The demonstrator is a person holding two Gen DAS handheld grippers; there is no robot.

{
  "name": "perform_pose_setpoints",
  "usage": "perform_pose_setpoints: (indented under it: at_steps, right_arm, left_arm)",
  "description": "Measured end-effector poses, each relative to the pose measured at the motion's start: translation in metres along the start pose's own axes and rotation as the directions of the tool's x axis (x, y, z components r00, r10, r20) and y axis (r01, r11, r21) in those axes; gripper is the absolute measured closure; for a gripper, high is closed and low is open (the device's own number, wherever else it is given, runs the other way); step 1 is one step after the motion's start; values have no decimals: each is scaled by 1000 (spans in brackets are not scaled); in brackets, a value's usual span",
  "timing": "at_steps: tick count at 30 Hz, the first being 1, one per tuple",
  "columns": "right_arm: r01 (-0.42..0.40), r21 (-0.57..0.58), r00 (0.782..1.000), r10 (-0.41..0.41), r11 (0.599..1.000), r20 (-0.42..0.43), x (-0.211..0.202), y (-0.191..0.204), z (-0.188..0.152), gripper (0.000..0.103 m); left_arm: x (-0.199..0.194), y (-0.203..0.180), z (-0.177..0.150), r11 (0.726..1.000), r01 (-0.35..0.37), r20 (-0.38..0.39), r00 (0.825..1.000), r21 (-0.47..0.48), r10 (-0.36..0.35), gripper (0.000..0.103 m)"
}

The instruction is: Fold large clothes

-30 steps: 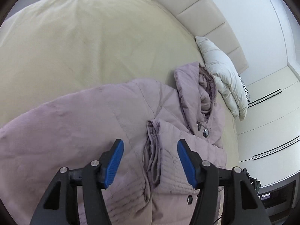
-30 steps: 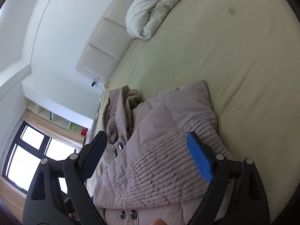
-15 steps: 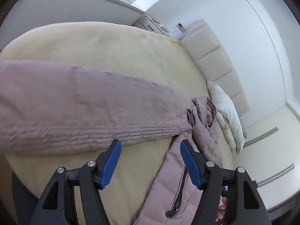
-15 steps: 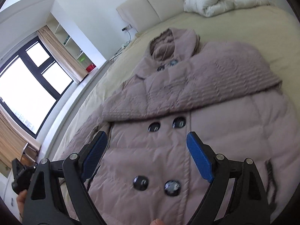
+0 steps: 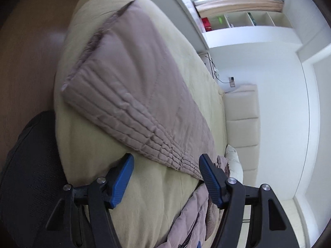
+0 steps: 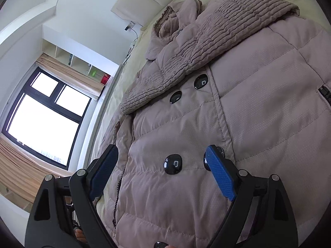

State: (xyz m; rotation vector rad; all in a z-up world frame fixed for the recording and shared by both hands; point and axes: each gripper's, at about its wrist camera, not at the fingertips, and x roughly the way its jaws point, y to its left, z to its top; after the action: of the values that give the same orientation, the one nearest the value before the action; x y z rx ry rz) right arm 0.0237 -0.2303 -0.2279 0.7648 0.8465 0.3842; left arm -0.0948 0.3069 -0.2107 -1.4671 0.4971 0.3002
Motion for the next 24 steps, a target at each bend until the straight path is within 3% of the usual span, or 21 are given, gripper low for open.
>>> perform_pose_setpoints:
  at_steps: [2,8,12,14,16,21,24]
  right_arm:
    - [3,4,1000,-3,1000,1,5,-1,6,16]
    - [0,19,1000,0,1000,8,3,-4,8,16]
    - [-1,33,1000,0,999,16,1,-5,8,16]
    - [0,42,1000,0,999,22,-1,-7,8,16]
    - [-1,50,1000,0,999,24,-3,-10,8,16]
    - [-12,85,999,7,996,53,-19,-20,10,16]
    - [-29,118,997,20,993,77,-31,-29,12,16]
  left_arm:
    - [-2,9,-2,998,21,23,1000,-60,-20,41]
    - [-11,22,20,995,37,118,993,-97,-26,41]
    - [-2,25,35,985,43,136,991,-165,-21,41]
    - [-2,11,37,993,22,140,990,-112,-6,52]
    - [-3,-5,41,999,13,139,990,-48,-6,77]
    - [0,-71,49,982,-34,174,985,184,1,83]
    - [17,-134,32,919,-23,141,989,394,-36,83]
